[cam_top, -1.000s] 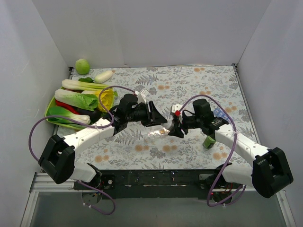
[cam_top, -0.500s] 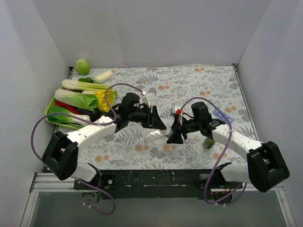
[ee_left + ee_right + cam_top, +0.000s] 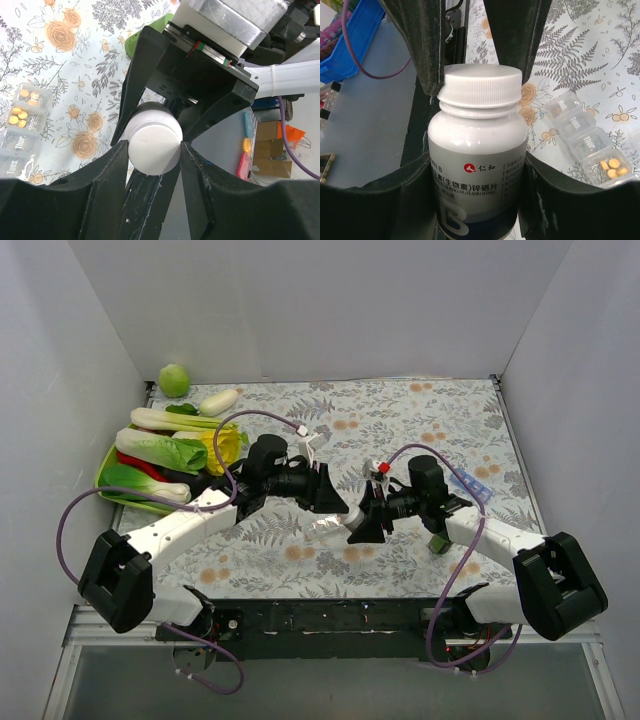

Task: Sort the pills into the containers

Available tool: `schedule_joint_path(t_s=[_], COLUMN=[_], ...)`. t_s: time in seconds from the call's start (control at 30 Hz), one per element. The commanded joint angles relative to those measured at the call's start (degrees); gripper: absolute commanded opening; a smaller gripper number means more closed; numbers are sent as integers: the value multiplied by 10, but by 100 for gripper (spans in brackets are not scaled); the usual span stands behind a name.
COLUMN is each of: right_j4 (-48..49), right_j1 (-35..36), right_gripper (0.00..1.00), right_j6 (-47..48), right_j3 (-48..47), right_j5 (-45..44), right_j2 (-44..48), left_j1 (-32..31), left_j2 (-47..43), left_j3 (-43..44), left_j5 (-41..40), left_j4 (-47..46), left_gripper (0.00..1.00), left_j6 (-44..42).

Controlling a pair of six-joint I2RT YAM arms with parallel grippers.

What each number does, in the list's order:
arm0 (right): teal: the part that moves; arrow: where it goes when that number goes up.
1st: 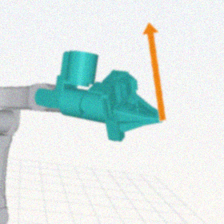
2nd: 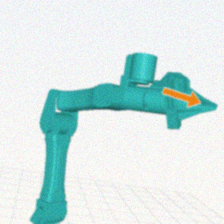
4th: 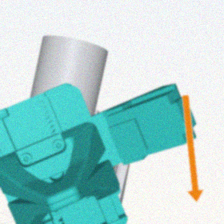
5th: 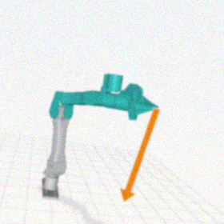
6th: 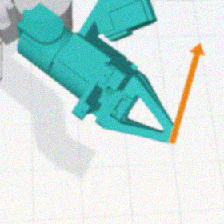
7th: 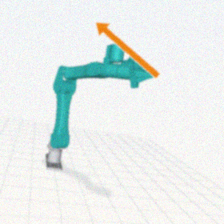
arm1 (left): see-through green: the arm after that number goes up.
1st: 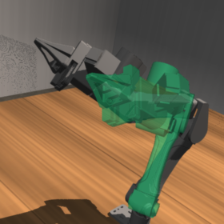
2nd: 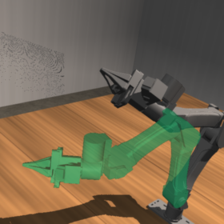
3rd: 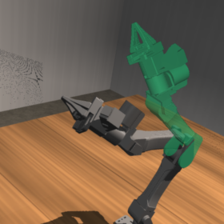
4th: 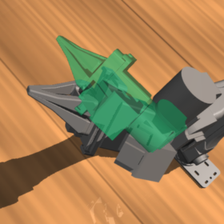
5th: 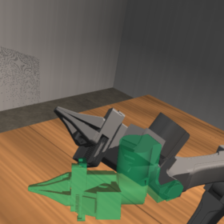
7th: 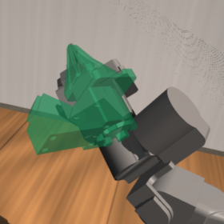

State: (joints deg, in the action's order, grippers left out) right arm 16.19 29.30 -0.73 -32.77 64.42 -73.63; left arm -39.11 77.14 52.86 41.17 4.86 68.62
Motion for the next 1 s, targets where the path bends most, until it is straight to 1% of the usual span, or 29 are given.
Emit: schedule_joint_path(t_s=[0.0, 0.03, 0.07, 0.13, 0.2, 0.23, 0.3, 0.4, 0.5, 0.6, 0.7, 0.8, 0.87, 0.97], right_j4=[114, 110, 100, 97, 83, 77, 68, 52, 43, 27, 3, -33, -40, -56], right_j1=[6, 6, 6, 6, 6, 6, 6, 6, 6, 6, 6, 5, 2, 0], right_gripper=[1, 1, 1, 1, 1, 1, 1, 1, 1, 1, 1, 1, 1, 1], right_j6=[-18, -13, -7, 1, 6, 23, 31, 50, 59, 77, 98, 128, 145, 168], right_j3=[-16, -17, -17, -17, -19, -21, -23, -26, -29, -34, -39, -46, -49, -48], right_j5=[55, 50, 48, 46, 42, 40, 38, 28, 24, 13, -4, -28, -47, -61], right_j2=[16, 17, 19, 20, 21, 21, 21, 23, 23, 23, 24, 27, 30, 31], left_j1=[10, 15, 24, 32, 37, 38, 39, 40, 41, 40, 43, 47, 47, 47], left_j2=[-19, -24, -30, -51, -62, -73, -82, -104, -115, -118, -124, -131, -133, -144], left_j3=[-16, -18, -19, -21, -19, -16, -14, -16, -23, -30, -41, -51, -63, -98], left_j5=[5, 2, 4, 0, -12, -14, -23, -21, -12, -21, -44, -88, -121, -129], left_j4=[-4, -8, -12, -23, -27, -28, -23, -28, -29, -14, -3, 25, 42, 43], left_gripper=[48, 57, 61, 73, 81, 83, 92, 95, 95, 95, 95, 93, 93, 92], left_j6=[-2, 10, 13, 25, 30, 31, 32, 36, 35, 26, 23, 13, 12, 24])
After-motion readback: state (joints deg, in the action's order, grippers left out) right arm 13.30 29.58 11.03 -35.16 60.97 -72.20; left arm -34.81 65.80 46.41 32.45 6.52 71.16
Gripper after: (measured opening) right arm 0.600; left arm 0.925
